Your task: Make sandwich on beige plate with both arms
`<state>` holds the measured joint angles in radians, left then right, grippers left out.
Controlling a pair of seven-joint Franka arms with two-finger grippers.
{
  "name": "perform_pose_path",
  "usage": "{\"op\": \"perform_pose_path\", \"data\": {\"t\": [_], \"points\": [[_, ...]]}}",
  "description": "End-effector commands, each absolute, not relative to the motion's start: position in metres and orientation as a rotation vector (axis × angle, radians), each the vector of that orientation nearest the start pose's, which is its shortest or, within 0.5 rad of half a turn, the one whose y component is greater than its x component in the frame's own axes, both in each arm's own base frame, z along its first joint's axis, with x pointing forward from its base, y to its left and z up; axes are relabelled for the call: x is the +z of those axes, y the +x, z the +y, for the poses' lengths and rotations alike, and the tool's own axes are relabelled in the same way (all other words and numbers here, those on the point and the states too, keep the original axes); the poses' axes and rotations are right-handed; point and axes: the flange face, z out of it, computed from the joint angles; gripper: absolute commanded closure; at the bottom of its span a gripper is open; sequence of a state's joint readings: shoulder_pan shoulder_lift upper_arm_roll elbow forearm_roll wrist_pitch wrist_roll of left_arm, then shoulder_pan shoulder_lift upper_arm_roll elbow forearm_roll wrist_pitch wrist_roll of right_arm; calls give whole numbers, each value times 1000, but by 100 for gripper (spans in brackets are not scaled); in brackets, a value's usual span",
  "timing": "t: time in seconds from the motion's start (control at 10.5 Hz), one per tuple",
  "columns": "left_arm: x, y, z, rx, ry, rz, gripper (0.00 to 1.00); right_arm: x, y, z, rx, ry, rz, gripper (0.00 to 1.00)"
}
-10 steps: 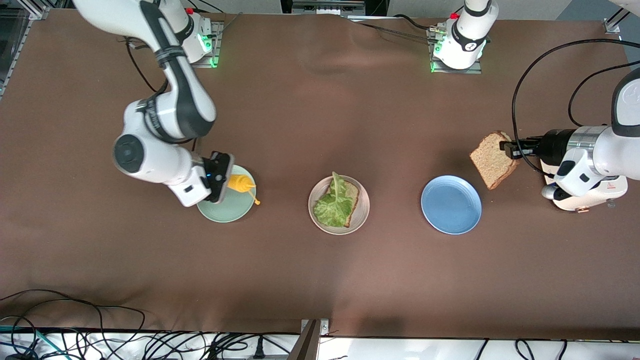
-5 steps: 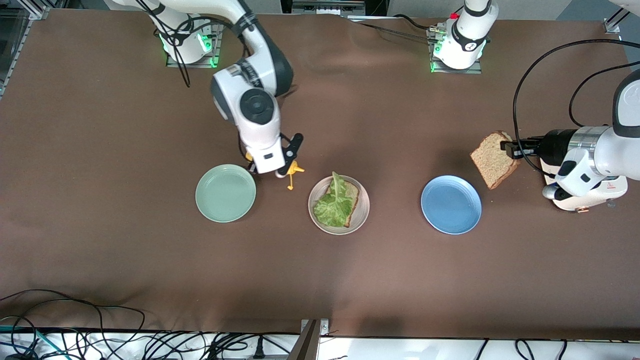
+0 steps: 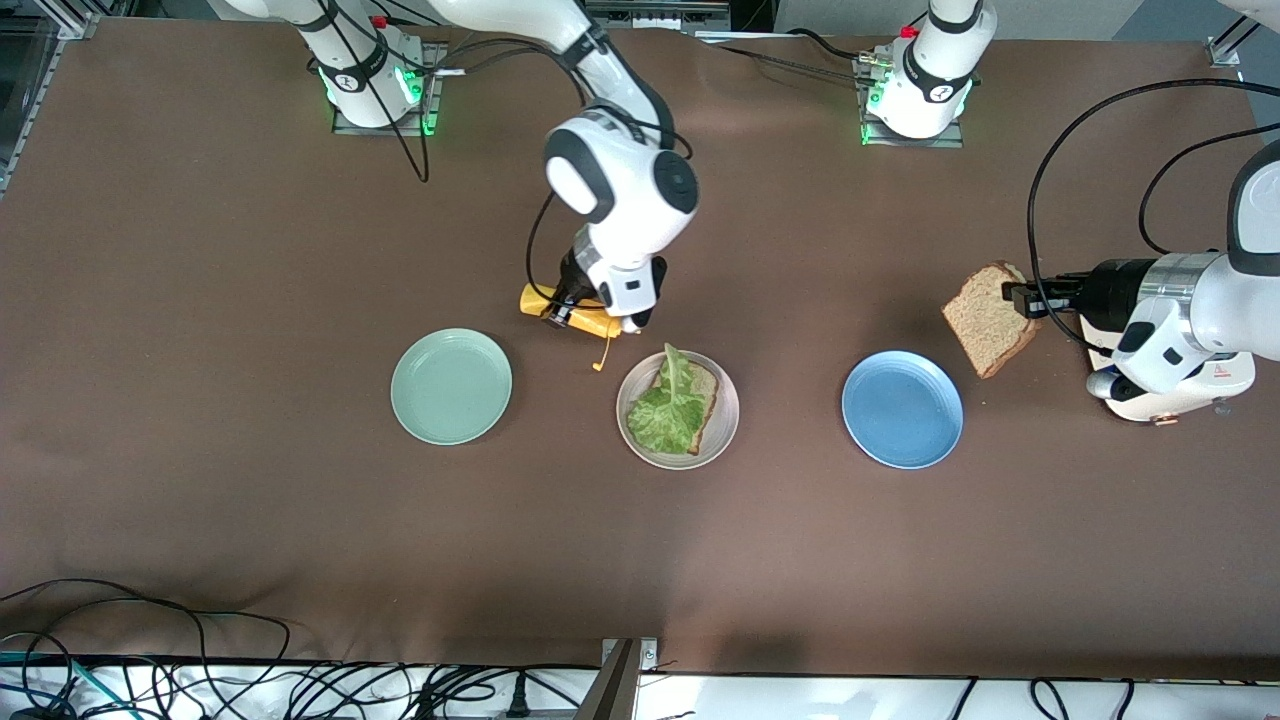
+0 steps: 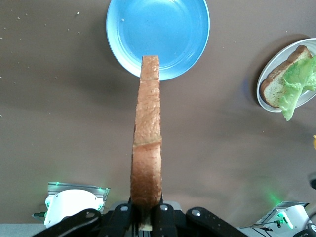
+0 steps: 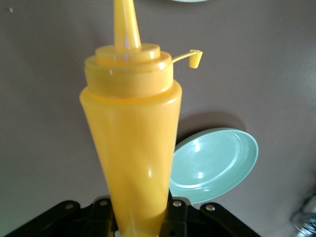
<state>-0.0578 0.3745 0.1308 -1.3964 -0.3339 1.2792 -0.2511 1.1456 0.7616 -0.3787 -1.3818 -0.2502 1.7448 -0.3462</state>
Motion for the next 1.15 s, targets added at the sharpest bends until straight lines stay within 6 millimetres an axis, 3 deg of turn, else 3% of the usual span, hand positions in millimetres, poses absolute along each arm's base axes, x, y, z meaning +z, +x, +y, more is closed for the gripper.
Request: {"op": "perform_pose_path", "data": {"t": [0.0,0.29,0.77,0.96,1.05], "points": [[475,612,-6,852,-3218,-463,100,256,489,508,-301,1982,1436,100],[472,613,-6,859,-3215,-464,100,228,490,515,-288,1903,1423,100],[471,613,-7,860,-3216,-462,100,225,490,516,-279,1888,1416,100],[472,613,-7,857,-3216,-464,100,234,500,507,-273,1928,1411,100],[473,614,-8,852,-3229,-467,100,258,515,492,-261,2016,1419,100]]}}
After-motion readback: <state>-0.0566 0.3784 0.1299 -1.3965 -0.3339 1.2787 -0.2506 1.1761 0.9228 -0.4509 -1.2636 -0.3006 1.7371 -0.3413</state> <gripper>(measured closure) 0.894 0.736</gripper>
